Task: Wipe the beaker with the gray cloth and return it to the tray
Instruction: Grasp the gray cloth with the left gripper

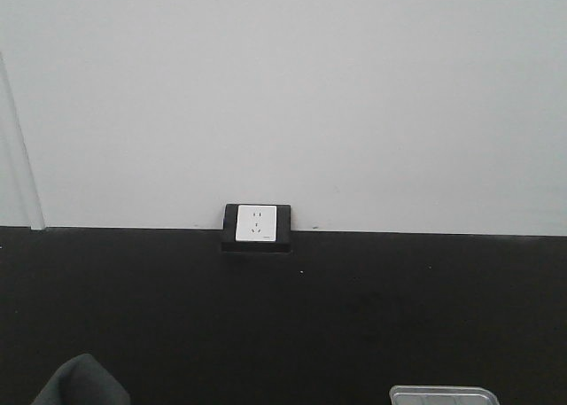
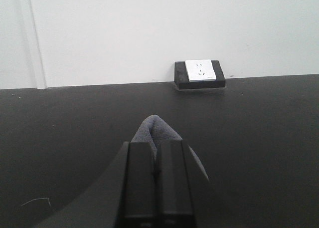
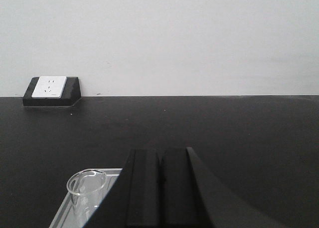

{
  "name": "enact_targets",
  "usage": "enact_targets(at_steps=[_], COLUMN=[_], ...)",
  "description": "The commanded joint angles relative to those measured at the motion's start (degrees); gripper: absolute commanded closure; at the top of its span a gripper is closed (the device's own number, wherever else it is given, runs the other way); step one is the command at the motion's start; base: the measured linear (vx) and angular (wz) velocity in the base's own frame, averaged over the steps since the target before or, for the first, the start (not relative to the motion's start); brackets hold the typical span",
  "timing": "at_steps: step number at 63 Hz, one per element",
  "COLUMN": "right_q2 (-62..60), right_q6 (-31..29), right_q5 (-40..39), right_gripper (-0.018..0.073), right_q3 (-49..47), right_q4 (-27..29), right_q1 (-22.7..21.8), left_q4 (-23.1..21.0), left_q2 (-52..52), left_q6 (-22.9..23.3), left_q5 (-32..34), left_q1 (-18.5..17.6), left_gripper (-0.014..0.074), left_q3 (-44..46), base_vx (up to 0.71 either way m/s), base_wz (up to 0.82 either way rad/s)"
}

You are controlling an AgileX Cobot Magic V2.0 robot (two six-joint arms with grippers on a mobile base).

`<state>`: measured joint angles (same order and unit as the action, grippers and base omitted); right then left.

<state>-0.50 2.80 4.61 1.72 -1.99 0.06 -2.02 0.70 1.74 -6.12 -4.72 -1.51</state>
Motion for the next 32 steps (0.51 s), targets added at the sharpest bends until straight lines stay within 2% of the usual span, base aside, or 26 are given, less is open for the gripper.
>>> enact_targets(at_steps=[1,14,32], right_q2=[-0.5,-0.5,-0.5], right_q6=[-0.3,-0.3,-0.3], right_q5=[-4.6,-4.6,-6.3], right_gripper=[0.0571,0.0571,0.0571], right_q3=[0.3,0.3,0.3], right_q4=[-0.1,-0.1,-0.1], right_q1=[-0.3,-0.3,-0.3], left_q4=[-0.1,-0.1,-0.1], left_q2=[0.8,0.8,0.8], left_q6=[0.5,0.5,0.5], left_q5=[4.6,4.8,11.6], left_q1=[-0.3,-0.3,-0.3], left_gripper=[0.0603,0.0603,0.0603], left_q3=[-1.8,-1.8,-1.7], base_vx=[0.01,0.0,0.0], base_wz=[-0.01,0.0,0.0])
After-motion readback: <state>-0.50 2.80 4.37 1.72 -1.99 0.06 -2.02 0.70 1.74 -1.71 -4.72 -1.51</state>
